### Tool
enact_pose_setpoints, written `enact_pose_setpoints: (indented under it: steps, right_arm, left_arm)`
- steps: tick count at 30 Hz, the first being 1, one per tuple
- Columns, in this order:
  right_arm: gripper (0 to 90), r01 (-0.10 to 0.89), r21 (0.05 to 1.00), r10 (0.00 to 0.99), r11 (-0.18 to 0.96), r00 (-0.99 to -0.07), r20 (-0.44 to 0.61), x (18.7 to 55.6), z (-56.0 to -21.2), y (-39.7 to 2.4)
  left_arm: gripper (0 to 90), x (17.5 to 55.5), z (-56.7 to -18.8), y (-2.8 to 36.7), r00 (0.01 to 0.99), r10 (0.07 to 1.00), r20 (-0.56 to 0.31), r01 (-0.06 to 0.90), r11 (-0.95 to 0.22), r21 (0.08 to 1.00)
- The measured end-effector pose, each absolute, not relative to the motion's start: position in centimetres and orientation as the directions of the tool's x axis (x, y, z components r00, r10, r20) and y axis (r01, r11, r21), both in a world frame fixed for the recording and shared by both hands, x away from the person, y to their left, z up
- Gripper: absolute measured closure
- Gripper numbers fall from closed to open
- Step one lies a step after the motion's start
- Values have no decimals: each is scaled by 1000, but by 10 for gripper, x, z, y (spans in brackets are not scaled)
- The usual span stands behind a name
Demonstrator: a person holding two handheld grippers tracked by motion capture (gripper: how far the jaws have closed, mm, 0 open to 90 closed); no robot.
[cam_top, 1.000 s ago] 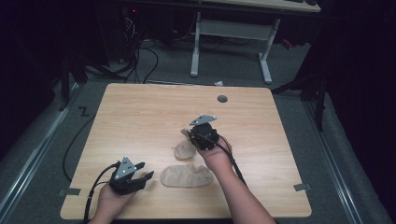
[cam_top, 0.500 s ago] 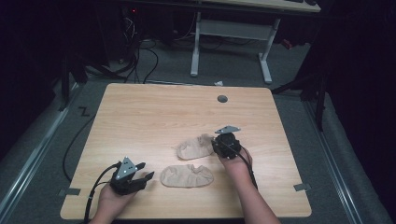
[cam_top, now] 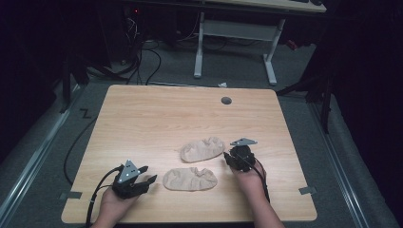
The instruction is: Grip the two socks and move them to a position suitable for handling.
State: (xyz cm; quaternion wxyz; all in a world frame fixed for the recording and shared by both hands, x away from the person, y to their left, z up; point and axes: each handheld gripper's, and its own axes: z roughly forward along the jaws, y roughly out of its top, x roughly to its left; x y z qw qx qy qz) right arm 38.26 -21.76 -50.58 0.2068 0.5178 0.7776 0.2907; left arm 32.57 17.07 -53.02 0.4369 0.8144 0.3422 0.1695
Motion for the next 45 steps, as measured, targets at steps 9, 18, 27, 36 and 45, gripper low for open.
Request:
enact_pose_setpoints:
  steps: [9, 18, 27, 36, 45]
  right_arm:
    - [639, 648, 699, 919, 301, -392, -32, 369, -506, -224]
    - [604, 612, 727, 902, 312, -431, -25, 360, -507, -227]
    - [647, 602, 747, 899, 281, -438, 15, 379, -499, -223]
    - [758, 637, 726, 900, 260, -433, 57, 422, -494, -219]
    - [900, 671, 668, 891, 321, -452, 26, 442, -516, -211]
  left_arm:
    - [465, 327, -532, 170, 698, 716, -28, 418, -375, 828]
    - [453, 333, -529, 164, 674, 736, -64, 430, -320, 844]
    - [487, 356, -507, 139, 692, 721, -47, 420, -348, 838]
    - [502, 366, -510, 122, 692, 721, -31, 426, -373, 824]
    - [502, 365, -507, 123, 690, 723, -32, 425, -369, 826]
